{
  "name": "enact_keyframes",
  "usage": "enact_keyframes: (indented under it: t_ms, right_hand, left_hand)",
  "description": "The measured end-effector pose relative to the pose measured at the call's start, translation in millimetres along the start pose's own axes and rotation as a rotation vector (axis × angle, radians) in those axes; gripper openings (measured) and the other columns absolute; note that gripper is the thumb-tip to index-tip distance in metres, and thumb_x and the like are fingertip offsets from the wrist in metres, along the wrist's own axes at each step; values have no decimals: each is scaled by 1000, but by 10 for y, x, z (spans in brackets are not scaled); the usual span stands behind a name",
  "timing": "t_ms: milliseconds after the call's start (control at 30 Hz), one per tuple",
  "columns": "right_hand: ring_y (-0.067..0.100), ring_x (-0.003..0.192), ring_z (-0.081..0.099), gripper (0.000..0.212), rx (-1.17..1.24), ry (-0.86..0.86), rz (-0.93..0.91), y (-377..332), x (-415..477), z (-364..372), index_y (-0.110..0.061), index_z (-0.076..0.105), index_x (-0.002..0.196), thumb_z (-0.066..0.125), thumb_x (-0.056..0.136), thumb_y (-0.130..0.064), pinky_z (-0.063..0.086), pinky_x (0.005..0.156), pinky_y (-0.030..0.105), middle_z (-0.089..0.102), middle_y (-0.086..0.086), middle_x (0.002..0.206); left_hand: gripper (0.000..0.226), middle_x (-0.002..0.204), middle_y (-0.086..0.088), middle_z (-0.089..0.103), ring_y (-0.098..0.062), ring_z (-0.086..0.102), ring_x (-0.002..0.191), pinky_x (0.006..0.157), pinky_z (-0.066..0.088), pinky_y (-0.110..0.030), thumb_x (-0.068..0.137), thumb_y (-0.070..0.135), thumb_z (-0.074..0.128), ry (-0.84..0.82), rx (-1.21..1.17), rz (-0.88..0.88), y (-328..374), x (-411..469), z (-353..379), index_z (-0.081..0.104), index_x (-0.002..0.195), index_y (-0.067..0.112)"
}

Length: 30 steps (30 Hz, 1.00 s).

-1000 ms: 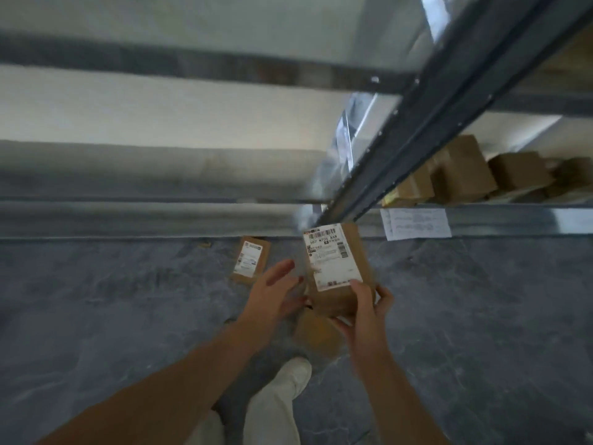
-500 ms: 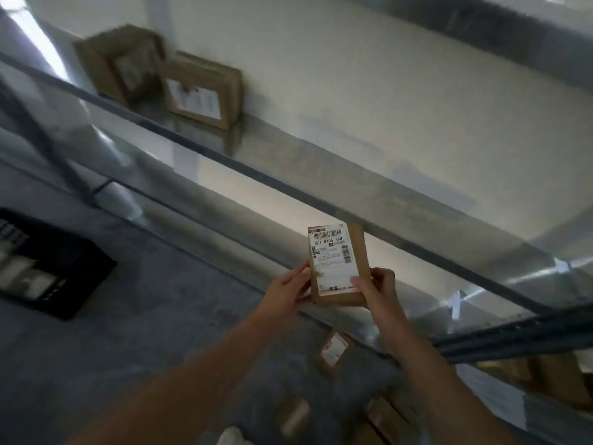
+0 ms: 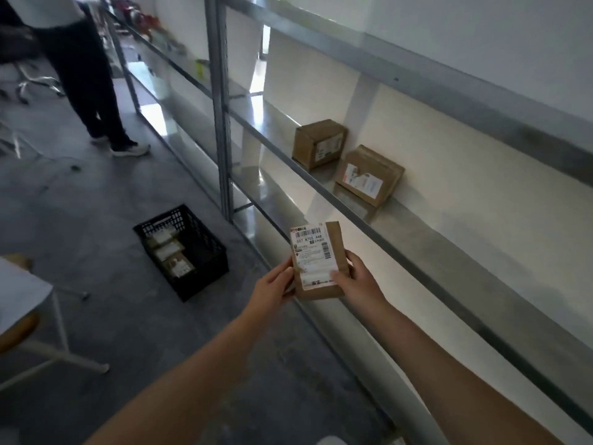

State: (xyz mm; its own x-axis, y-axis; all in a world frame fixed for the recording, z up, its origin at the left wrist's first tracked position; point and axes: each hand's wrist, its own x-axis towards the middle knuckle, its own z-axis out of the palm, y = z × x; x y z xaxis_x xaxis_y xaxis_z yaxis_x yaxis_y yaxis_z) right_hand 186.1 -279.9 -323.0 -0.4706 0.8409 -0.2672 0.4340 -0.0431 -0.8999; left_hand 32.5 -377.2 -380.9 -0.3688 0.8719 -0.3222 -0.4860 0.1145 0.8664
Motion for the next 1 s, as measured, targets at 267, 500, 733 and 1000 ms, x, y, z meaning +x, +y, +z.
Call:
enact_keyframes:
  t_ms: [267, 500, 733, 1000]
  right_hand:
    - [8, 102, 63, 50, 17, -174, -69, -267, 536, 366, -24, 43, 140, 58, 95, -8, 52, 81, 22, 62, -3, 125]
    - [14, 103, 64, 50, 69, -255, -103, -458, 1191, 408, -24, 46, 137, 60, 93, -5, 54, 78, 21, 64, 1, 123]
    - [14, 106, 64, 56, 21, -387, -90, -522, 1973, 348, -38, 43, 134, 61, 91, -8, 56, 90, 38, 63, -6, 123]
    - [20, 107, 63, 61, -39, -515, -54, -696, 2348, 909, -28, 39, 142, 58, 90, -3, 54, 93, 49, 64, -1, 123]
  left_hand:
    - [35, 98, 10, 76, -8, 73, 91, 68, 57, -21, 101, 14, 51, 214, -10, 36, 318, 158, -291, 57, 134, 24]
    - [38, 107, 5, 74, -14, 71, 97, 84, 59, -30, 101, 14, 51, 343, 19, 53, 671, 530, -251, 55, 137, 21]
    - [36, 105, 8, 75, -9, 72, 96, 70, 57, -20, 101, 13, 50, 419, -4, 62, 824, 999, -111, 58, 132, 27]
    - [31, 103, 9, 76, -10, 72, 96, 71, 57, -21, 99, 12, 55, 564, -70, 42, 871, 1178, -619, 66, 117, 35]
